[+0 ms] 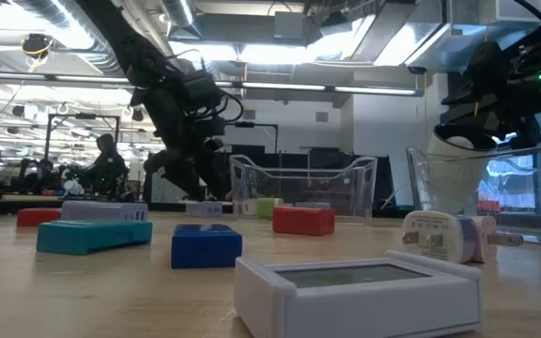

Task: Pick & Place Office items
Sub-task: Put the top large purple charger adapter into the top transparent bin

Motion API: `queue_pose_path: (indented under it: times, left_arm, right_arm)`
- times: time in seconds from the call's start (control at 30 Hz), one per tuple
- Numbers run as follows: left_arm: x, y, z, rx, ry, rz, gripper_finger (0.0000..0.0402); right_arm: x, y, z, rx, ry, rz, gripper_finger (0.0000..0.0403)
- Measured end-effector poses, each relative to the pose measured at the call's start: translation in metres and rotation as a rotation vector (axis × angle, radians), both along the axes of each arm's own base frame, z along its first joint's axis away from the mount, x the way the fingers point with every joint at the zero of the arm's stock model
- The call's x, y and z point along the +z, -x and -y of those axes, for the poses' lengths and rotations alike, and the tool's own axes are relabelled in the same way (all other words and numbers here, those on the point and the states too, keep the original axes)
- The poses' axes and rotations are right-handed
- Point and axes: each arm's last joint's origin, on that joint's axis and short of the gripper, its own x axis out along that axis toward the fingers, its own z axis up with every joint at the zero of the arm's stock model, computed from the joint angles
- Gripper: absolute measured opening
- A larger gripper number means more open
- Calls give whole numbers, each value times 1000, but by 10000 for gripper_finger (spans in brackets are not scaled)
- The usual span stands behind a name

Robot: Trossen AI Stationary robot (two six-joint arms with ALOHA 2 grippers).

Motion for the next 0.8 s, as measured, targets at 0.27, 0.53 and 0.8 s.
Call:
queue_pose_path:
  times: [0.27, 0.53, 0.8]
  left_arm:
    - [1, 2, -5, 3, -19, 7, 268]
    - [5, -4, -6, 63, -15, 82, 268]
    - [6, 1, -16, 167, 11, 117, 270]
  right_arm:
    - [0, 0, 0, 0, 0, 0, 246]
    - [0, 0, 0, 0, 0, 0, 246]
    - [0, 0, 0, 0, 0, 1, 246]
